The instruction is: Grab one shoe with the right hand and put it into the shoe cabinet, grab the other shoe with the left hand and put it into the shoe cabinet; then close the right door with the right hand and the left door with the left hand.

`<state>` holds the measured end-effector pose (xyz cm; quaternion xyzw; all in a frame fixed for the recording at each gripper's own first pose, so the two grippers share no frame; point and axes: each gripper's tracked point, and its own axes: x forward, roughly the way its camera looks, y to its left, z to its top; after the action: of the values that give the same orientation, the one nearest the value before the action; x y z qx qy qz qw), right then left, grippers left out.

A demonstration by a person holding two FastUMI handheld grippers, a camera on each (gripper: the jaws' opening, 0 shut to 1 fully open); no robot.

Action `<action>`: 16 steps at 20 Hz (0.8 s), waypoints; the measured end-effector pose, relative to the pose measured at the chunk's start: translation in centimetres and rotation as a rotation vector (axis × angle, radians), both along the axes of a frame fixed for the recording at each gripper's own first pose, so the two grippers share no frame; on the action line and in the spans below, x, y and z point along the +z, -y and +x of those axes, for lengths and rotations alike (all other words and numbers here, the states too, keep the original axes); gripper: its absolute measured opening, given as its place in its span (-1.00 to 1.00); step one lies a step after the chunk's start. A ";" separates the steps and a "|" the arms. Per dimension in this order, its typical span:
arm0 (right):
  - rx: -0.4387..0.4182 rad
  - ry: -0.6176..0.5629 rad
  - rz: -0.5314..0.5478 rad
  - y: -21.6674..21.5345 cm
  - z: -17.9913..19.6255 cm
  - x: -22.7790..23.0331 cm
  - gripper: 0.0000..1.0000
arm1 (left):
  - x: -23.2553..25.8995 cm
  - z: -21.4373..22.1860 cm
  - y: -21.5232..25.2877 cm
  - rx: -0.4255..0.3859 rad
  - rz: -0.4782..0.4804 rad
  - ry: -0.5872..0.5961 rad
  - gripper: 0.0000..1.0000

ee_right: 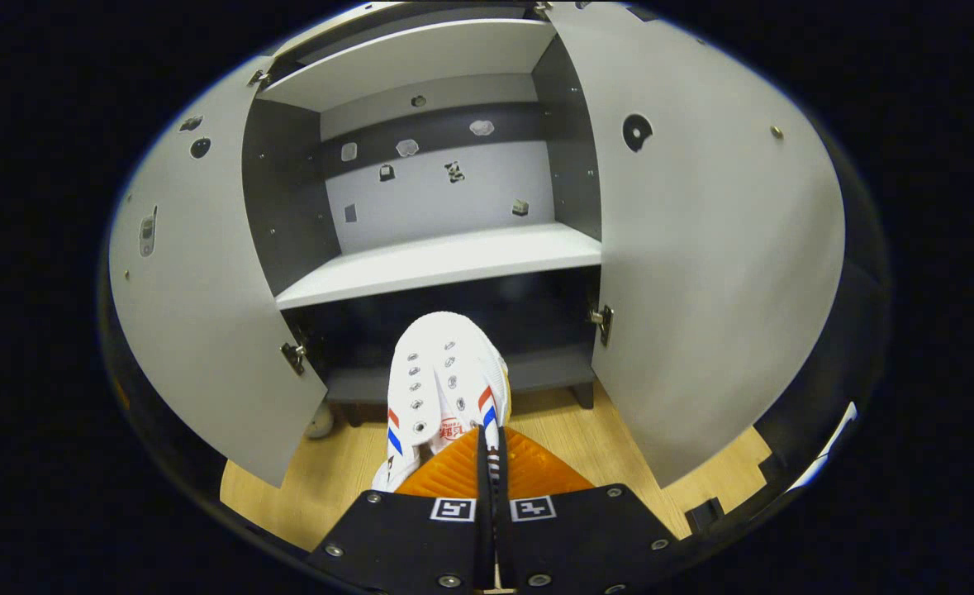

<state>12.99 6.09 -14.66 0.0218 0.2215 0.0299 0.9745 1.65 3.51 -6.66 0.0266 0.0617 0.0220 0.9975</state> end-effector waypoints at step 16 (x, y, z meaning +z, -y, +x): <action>-0.020 0.063 -0.004 -3.7 19.9 11.8 -0.99 | -0.6 1.0 -2.6 0.032 -0.006 0.001 0.94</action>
<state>32.93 9.81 -2.89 0.0209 0.1905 0.0205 0.9812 2.67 6.12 -7.23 0.0228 0.0618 0.0378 0.9971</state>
